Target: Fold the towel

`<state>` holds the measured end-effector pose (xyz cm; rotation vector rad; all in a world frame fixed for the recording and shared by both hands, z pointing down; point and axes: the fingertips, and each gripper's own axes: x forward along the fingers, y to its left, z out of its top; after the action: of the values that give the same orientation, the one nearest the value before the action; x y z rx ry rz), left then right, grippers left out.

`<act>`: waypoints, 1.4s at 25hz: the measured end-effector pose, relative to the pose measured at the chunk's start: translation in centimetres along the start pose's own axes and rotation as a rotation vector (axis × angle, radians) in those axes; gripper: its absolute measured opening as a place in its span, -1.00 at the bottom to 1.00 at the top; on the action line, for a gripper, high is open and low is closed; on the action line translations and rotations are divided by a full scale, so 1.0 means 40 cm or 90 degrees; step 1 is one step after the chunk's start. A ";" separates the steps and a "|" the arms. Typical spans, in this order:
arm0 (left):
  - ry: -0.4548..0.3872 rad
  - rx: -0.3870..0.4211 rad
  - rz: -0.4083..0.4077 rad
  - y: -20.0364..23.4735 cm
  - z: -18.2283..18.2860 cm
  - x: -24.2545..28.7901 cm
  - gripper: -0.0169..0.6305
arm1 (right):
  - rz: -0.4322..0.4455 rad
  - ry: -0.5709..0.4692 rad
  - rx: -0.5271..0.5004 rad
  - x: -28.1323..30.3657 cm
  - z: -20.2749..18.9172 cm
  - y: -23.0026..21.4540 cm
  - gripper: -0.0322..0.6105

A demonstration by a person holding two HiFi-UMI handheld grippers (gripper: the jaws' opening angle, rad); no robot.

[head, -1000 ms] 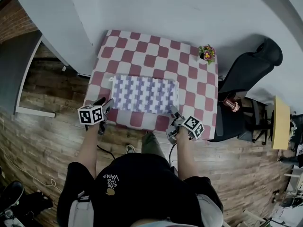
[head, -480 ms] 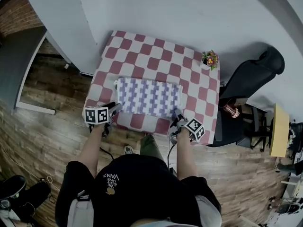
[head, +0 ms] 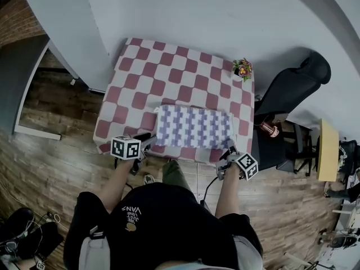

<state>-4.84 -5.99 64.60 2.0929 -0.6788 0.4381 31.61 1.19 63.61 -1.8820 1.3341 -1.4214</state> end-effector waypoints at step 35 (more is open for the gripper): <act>-0.080 0.024 0.096 0.029 -0.098 -0.223 -0.47 | 0.163 0.241 -0.867 0.079 -0.642 0.416 -0.69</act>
<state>-12.82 -0.57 62.78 2.1255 -0.9128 0.4074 1.29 -3.80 61.97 -1.9389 3.0980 -0.6926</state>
